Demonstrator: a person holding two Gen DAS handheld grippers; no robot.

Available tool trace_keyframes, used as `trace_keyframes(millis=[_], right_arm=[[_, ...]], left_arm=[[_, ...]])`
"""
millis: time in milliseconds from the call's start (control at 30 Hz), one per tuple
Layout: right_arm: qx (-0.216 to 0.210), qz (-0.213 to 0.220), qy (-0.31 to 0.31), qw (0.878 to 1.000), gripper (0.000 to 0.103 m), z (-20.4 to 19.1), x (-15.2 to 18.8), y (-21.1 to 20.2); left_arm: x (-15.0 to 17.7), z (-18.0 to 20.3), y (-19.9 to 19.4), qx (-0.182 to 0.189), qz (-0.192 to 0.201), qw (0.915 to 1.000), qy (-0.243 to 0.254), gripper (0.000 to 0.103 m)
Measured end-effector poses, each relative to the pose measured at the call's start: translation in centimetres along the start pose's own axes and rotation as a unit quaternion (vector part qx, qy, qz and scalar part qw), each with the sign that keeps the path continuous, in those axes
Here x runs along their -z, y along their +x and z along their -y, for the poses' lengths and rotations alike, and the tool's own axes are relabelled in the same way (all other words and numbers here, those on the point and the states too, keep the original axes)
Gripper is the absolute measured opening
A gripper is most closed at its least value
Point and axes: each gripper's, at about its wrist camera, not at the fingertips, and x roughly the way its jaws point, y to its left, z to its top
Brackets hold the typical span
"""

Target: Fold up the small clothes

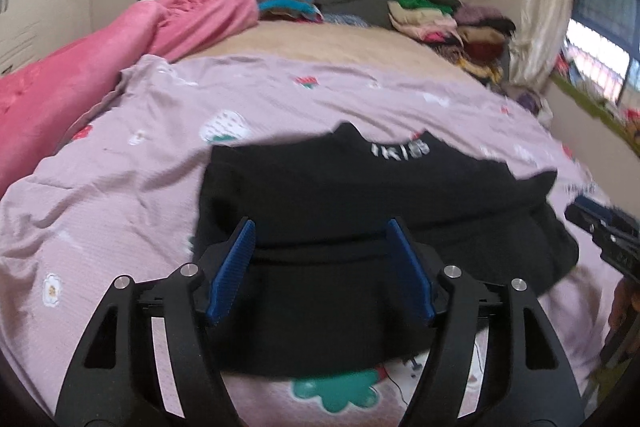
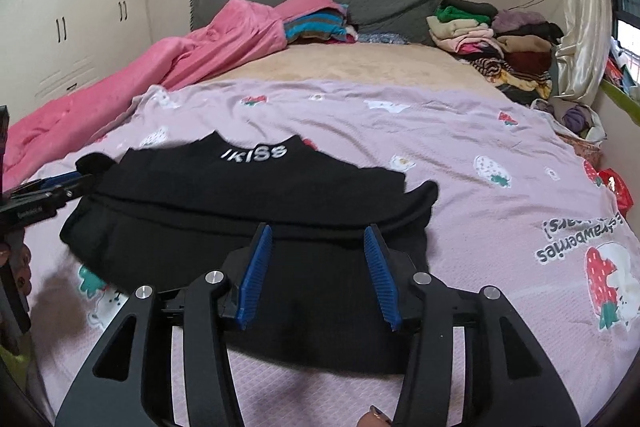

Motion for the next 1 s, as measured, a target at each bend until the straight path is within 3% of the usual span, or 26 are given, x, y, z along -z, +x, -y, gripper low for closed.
trace_keyframes(millis=[33, 67, 133, 200, 267, 533, 1000], right_arm=[[-0.002, -0.003, -0.001, 1.0, 0.041, -0.1, 0.1, 0.1], [-0.007, -0.01, -0.002, 1.0, 0.029, -0.4, 0.2, 0.2], [-0.018, -0.024, -0.01, 1.0, 0.017, -0.8, 0.4, 0.6], [-0.026, -0.034, -0.018, 0.999, 0.017, -1.4, 0.8, 0.8], [-0.027, -0.044, -0.026, 0.998, 0.016, -1.8, 1.0, 1.1], [0.006, -0.102, -0.034, 0.994, 0.015, -1.5, 1.3, 5.3], [0.006, -0.107, -0.017, 0.994, 0.015, -0.4, -2.2, 11.4]], left_arm=[[0.2, 0.2, 0.2, 0.003, -0.006, 1.0, 0.004, 0.06], [0.5, 0.7, 0.5, 0.011, -0.015, 0.9998, 0.007, 0.06], [0.8, 0.9, 1.0, 0.021, -0.034, 0.9992, 0.007, 0.056], [1.2, 1.1, 1.5, 0.037, -0.057, 0.9977, 0.007, 0.036], [1.6, 1.1, 2.2, 0.033, -0.072, 0.9968, 0.011, 0.024], [1.8, 0.3, 2.8, -0.002, -0.072, 0.9972, 0.019, 0.024], [0.1, -1.6, 6.0, -0.012, -0.061, 0.998, 0.008, 0.024]])
